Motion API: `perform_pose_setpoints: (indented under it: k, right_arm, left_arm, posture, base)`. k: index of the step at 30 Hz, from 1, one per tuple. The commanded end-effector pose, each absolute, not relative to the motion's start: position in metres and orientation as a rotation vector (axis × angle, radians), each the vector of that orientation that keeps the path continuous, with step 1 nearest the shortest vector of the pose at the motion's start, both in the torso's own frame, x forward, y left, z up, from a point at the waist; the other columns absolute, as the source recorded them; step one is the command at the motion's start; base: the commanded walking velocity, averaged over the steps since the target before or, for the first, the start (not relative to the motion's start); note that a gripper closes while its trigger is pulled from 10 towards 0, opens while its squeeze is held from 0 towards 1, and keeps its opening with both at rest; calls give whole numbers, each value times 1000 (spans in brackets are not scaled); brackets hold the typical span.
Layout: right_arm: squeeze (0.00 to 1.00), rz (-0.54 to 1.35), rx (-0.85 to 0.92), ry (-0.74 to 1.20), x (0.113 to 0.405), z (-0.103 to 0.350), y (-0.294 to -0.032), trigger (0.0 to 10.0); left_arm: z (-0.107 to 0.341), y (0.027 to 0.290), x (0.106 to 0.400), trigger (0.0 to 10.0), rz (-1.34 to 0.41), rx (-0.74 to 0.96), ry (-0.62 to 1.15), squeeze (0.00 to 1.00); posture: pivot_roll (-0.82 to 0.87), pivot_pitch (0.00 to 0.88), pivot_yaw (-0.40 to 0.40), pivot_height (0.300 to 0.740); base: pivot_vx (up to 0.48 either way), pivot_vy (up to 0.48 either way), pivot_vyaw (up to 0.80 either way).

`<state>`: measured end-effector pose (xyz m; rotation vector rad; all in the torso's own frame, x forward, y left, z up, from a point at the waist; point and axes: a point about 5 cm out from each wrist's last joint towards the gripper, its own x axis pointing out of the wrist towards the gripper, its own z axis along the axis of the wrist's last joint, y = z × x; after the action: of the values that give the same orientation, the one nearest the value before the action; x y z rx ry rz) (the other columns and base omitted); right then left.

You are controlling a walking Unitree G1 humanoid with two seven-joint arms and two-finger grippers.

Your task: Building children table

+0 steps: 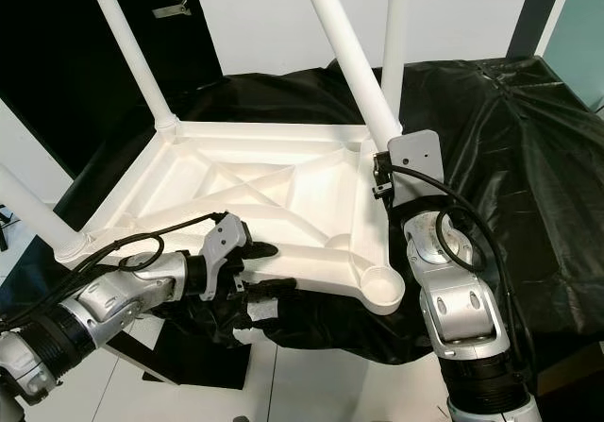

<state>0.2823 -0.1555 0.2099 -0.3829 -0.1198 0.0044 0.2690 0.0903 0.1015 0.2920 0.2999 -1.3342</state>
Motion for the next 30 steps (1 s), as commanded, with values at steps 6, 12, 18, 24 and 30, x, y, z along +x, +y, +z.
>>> perform_pose_setpoints:
  k: [6, 12, 18, 24, 30]
  right_arm:
    - [0, 19, -387, -141, 284, 214, -152, 10000]
    - [0, 24, -386, -140, 283, 214, -150, 10000]
    - [0, 23, -385, -140, 282, 214, -150, 10000]
    - [0, 18, -380, -146, 282, 215, -149, 10000]
    - [0, 10, -376, -164, 281, 220, -149, 10000]
  left_arm:
    - [87, 79, 242, 10000, -1956, 319, 405, 0]
    - [86, 64, 257, 4392, -1807, 368, 332, 0]
    - [91, 51, 260, 0, -1769, 334, 253, 0]
    - [92, 34, 268, 2510, -1701, 338, 210, 0]
    - [89, 19, 275, 4902, -1622, 349, 206, 0]
  posture:
    - [-216, 0, 72, 740]
    - [-220, 2, 74, 740]
    - [-223, 4, 83, 740]
    - [-227, 4, 90, 740]
    - [-237, 4, 99, 740]
  base:
    - [0, 0, 0]
    - [0, 0, 0]
    - [0, 0, 0]
    - [0, 0, 0]
    - [0, 0, 0]
